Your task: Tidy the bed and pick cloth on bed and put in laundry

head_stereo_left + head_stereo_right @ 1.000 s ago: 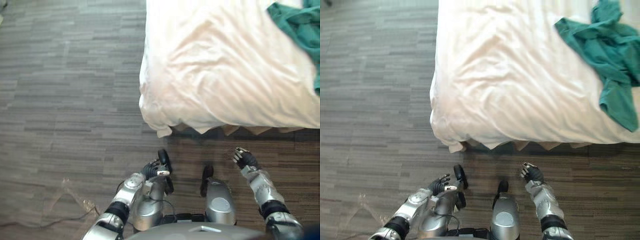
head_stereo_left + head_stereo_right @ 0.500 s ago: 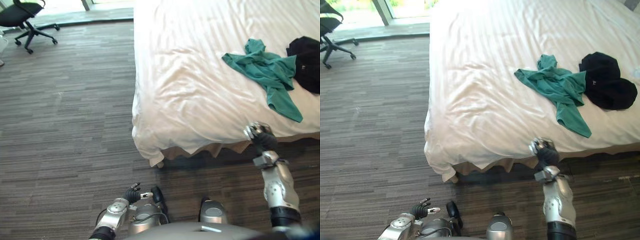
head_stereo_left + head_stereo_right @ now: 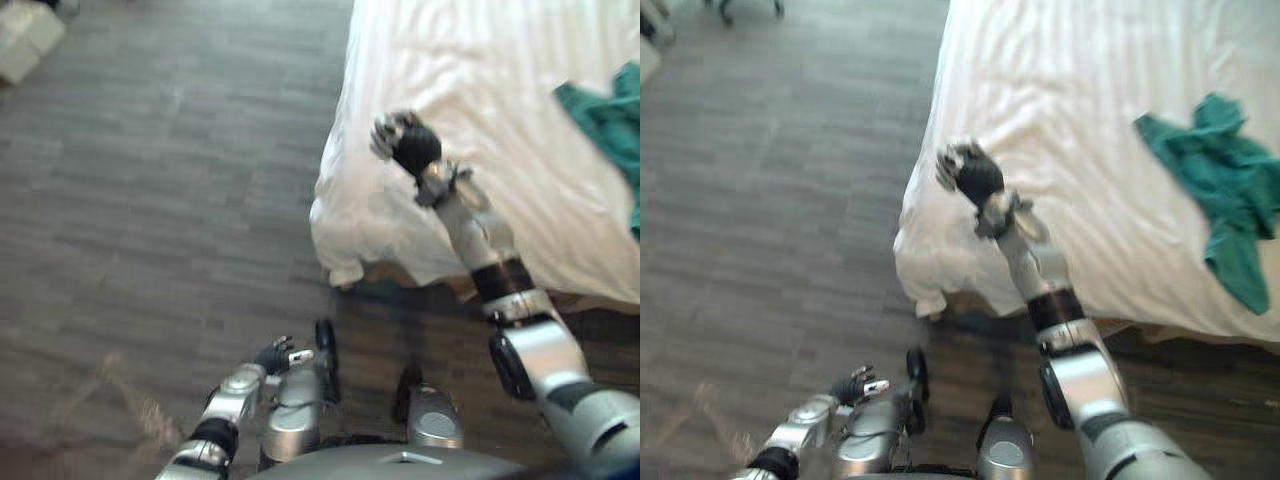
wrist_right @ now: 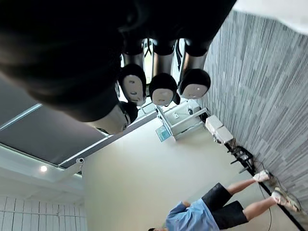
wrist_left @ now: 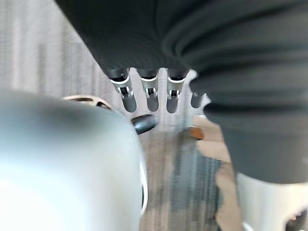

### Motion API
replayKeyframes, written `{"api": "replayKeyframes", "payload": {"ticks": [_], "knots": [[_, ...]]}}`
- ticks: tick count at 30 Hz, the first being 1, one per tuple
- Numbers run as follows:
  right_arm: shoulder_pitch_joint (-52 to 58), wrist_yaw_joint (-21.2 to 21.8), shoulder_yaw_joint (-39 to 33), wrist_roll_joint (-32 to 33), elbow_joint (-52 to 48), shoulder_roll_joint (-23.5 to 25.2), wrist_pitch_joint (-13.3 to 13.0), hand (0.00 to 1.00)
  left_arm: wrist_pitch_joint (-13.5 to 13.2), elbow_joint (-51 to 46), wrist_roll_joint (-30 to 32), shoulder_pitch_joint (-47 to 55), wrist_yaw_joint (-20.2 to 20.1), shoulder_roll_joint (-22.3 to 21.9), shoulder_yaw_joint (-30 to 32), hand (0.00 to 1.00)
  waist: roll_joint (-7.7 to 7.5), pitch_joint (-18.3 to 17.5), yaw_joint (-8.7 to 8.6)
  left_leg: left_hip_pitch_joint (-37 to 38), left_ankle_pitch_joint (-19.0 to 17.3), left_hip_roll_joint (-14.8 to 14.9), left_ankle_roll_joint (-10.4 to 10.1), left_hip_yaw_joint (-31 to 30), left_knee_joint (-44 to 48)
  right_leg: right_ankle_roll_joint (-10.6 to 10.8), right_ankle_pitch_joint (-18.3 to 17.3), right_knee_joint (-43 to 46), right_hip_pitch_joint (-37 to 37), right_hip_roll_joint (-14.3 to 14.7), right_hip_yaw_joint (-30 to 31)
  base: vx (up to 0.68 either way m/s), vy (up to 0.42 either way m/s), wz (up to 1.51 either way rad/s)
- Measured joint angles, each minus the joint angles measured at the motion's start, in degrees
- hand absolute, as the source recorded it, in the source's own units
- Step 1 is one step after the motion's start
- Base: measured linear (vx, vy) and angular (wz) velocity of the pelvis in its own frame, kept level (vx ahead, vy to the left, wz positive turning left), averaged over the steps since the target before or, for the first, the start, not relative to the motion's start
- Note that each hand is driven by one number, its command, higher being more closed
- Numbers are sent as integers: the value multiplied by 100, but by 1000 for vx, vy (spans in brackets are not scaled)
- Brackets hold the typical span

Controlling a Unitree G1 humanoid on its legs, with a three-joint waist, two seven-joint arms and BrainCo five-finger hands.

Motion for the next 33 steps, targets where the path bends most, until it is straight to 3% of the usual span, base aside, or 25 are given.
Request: {"api": "replayKeyframes", "payload": {"ticks": [1, 6, 9, 12, 16, 22, 28, 30, 32, 33], "knots": [[-111, -78, 5, 94, 146, -9, -22, 100, -12, 52, 3, -101, 3, -56, -31, 0, 55, 29, 33, -146, 2, 7, 3, -3, 71, -5, 2, 69, -141, -14, 0, -26, 22, 17], [-329, -631, -489, 1206, 1365, -119, -701, 100, -228, 435, -12, -884, 163, -384, -439, 0, 473, 242, 98, -938, 74, 4, 105, 9, 327, -67, -41, 620, -1047, -138, 26, -18, 25, 10], [-328, -393, -917, 1684, 1434, -369, -1093, 100, -309, 622, -124, -1133, 309, -625, -504, 0, 632, 314, 54, -1157, 75, -30, 105, 45, 346, -44, -116, 869, -1416, -240, 93, -16, 23, -6], [-250, -375, -1299, 1828, 1372, -528, -1301, 100, -378, 635, -187, -1171, 408, -680, -654, 0, 692, 321, 20, -1181, 90, -43, 83, 168, 330, -22, -210, 1102, -1630, -294, 265, -23, -8, -12], [297, -215, -1740, 2666, 647, -555, -1482, 100, -449, 552, -555, -1110, 543, -776, -580, 0, 706, 317, -205, -1215, 152, -82, 34, 417, 173, -1, -310, 1338, -1985, -376, 511, -9, -19, -18], [1321, 46, -2776, 3099, -176, -853, -1581, 100, -492, 39, -745, -989, 631, -840, -259, 0, 698, 316, -474, -1072, 158, -100, 65, 812, 48, 50, -278, 1383, -2123, -389, 874, 28, -1, -29], [2907, 83, -3880, 3141, -240, -888, -1555, 100, -502, -110, -741, -777, 669, -838, -76, 0, 624, 325, -697, -505, 132, -53, 41, 1157, -237, 49, -280, 1211, -1820, -261, 1171, 44, -32, -36], [3595, 81, -4072, 3126, -248, -697, -1556, 100, -504, -112, -742, -641, 661, -840, 67, 0, 566, 318, -883, -296, 136, -26, 42, 1207, -345, 50, -279, 1117, -1633, -203, 1180, 81, -77, -22], [4233, 59, -4248, 2750, -256, -434, -1620, 100, -493, -110, -743, -521, 655, -845, 86, 0, 481, 325, -949, 60, 134, -3, 25, 1283, -483, 50, -278, 991, -1322, -127, 1212, 97, -89, -34], [4488, 44, -4256, 2549, -252, -331, -1618, 0, -494, -113, -743, -450, 655, -841, 99, 0, 433, 315, -985, 225, 139, 1, -6, 1289, -557, 50, -278, 912, -1164, -100, 1210, 83, -76, -27]]}}
